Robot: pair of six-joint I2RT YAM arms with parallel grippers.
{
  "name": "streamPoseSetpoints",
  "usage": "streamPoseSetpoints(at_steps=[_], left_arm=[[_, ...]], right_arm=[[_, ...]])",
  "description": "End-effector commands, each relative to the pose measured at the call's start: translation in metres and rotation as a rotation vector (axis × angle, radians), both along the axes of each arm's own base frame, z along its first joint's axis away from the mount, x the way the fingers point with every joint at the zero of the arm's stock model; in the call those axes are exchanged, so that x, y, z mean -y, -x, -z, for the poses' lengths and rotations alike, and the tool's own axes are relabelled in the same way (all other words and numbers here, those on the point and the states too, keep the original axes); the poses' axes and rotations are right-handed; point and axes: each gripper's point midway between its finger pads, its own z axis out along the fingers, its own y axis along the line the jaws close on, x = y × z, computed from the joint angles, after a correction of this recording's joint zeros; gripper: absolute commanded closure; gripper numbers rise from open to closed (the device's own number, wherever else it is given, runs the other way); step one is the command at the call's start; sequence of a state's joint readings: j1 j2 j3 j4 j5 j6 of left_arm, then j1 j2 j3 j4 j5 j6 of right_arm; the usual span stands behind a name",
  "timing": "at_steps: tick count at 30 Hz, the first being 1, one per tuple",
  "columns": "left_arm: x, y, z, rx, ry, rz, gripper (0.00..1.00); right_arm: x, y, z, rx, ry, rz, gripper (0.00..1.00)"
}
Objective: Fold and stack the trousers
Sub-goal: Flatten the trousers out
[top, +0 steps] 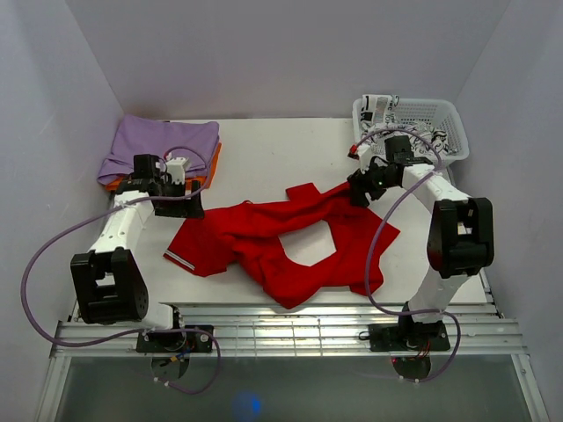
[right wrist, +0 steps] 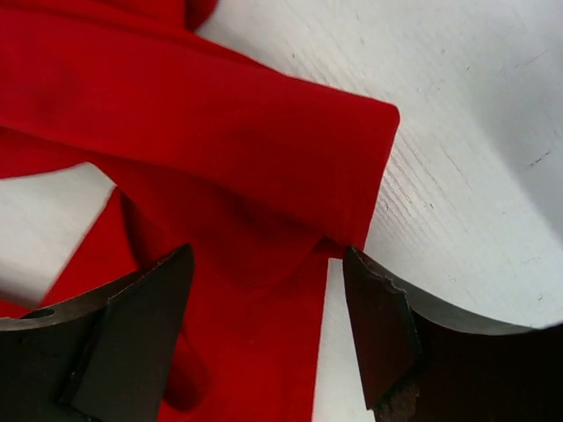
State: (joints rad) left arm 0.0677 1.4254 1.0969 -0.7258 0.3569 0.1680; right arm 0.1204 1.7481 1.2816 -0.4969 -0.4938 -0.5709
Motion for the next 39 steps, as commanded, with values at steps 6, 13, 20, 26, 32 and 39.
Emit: streamPoseSetpoints(at_steps=[6, 13, 20, 26, 32, 39], left_arm=[[-0.033, 0.035, 0.054, -0.180, -0.034, -0.068, 0.05], [-0.036, 0.043, 0.086, -0.245, -0.045, -0.076, 0.13], [-0.037, 0.055, 0.100, -0.242, -0.073, -0.047, 0.58], [-0.037, 0.038, 0.099, -0.215, -0.063, -0.023, 0.99], [-0.049, 0.024, 0.095, -0.192, -0.123, -0.017, 1.00], [-0.078, 0.040, 0.099, -0.230, -0.171, -0.074, 1.00]], right_arm=[[0.012, -0.032, 0.035, 0.137, 0.186, -0.099, 0.39], [0.024, -0.018, 0.015, 0.185, 0.227, -0.080, 0.86], [0.059, 0.009, -0.053, 0.362, 0.334, -0.030, 0.92], [0.096, 0.038, -0.110, 0.443, 0.420, 0.029, 0.92], [0.063, 0.060, -0.089, 0.332, 0.254, -0.105, 0.36], [0.014, 0.015, -0.055, 0.313, 0.090, -0.213, 0.03]])
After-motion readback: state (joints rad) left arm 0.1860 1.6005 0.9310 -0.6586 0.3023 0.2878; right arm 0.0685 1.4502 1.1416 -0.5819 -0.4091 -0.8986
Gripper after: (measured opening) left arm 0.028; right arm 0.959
